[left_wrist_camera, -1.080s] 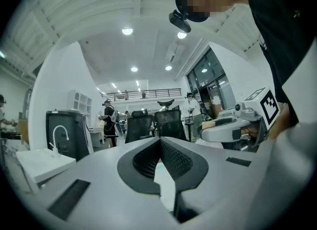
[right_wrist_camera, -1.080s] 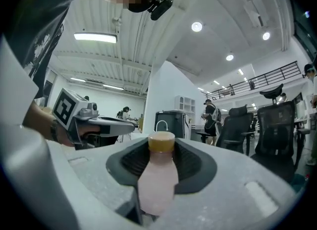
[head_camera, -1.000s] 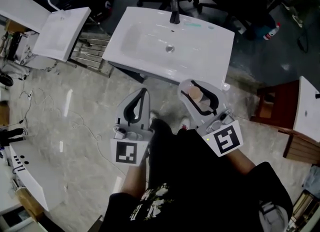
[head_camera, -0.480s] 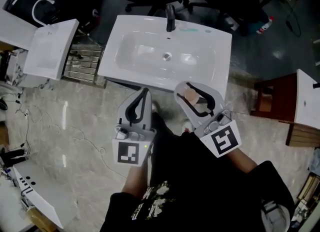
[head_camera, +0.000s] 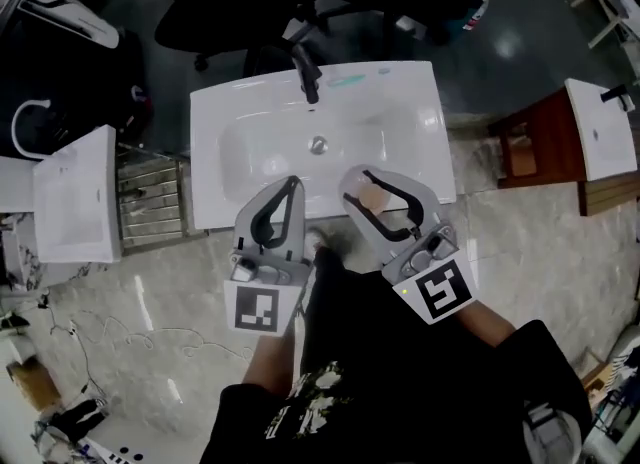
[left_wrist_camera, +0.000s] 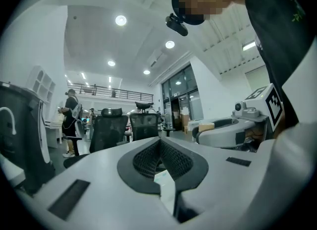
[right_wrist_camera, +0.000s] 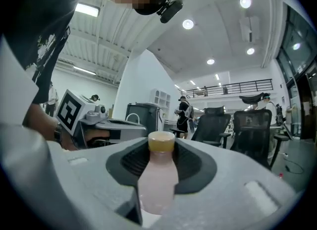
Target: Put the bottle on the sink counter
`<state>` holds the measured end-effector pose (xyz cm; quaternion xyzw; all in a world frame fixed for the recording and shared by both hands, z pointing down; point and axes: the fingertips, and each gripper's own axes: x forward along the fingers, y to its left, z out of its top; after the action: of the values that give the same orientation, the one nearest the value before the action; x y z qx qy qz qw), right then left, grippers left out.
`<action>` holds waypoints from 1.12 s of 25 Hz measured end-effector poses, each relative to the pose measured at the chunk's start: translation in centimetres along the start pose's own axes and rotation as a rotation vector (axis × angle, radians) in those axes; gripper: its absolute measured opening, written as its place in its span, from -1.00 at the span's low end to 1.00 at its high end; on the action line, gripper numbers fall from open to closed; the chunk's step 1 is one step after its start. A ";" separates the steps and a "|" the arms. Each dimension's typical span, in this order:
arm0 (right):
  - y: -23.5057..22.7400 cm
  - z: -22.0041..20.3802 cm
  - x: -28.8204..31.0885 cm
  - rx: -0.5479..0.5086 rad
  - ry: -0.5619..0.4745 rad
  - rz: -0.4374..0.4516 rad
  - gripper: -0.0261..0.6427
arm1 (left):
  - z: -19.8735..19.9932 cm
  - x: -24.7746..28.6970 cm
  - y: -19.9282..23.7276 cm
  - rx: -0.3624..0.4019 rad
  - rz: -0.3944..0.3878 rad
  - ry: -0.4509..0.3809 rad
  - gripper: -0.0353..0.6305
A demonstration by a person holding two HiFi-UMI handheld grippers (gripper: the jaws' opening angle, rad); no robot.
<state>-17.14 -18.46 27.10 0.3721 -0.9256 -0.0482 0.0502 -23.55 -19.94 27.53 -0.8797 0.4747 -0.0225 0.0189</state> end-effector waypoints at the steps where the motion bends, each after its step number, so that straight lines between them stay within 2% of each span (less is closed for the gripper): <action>1: -0.2 0.0 0.6 -0.004 0.010 -0.022 -0.53 | -0.1 0.6 0.5 0.007 -0.032 -0.002 -0.85; 4: -1.0 -0.2 1.8 -0.005 0.040 -0.105 -0.53 | -0.5 2.2 1.5 0.016 -0.131 0.000 -0.85; 8: -2.8 -0.6 2.4 -0.003 0.051 -0.241 -0.53 | -0.9 4.0 2.1 0.079 -0.251 -0.001 -0.85; 9: -3.4 -0.8 2.3 0.009 0.053 -0.282 -0.53 | -1.1 4.5 2.2 0.068 -0.270 0.010 -0.85; 11: -4.1 -1.5 2.1 0.030 0.071 -0.338 -0.53 | -1.4 4.9 2.5 0.037 -0.291 0.023 -0.85; 16: -7.3 -3.7 0.9 0.023 0.068 -0.418 -0.53 | -2.3 6.9 2.3 0.040 -0.311 0.021 -0.85; 19: -9.9 -4.8 0.2 0.031 0.069 -0.452 -0.53 | -2.4 8.6 2.1 0.035 -0.291 0.003 -0.85; 22: -12.2 -5.4 0.0 0.023 0.062 -0.441 -0.53 | -2.9 10.4 1.2 0.019 -0.269 -0.005 -0.85; 25: -15.4 -6.4 -0.1 0.017 0.047 -0.427 -0.53 | -4.1 14.1 -0.8 0.042 -0.295 0.008 -0.85; 28: -18.0 -8.9 0.3 0.054 0.079 -0.404 -0.53 | -5.5 17.9 -2.3 0.022 -0.313 0.036 -0.85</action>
<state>-3.90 -32.10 33.70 0.5530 -0.8304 -0.0179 0.0660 -12.14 -33.75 33.58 -0.9422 0.3316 -0.0459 0.0162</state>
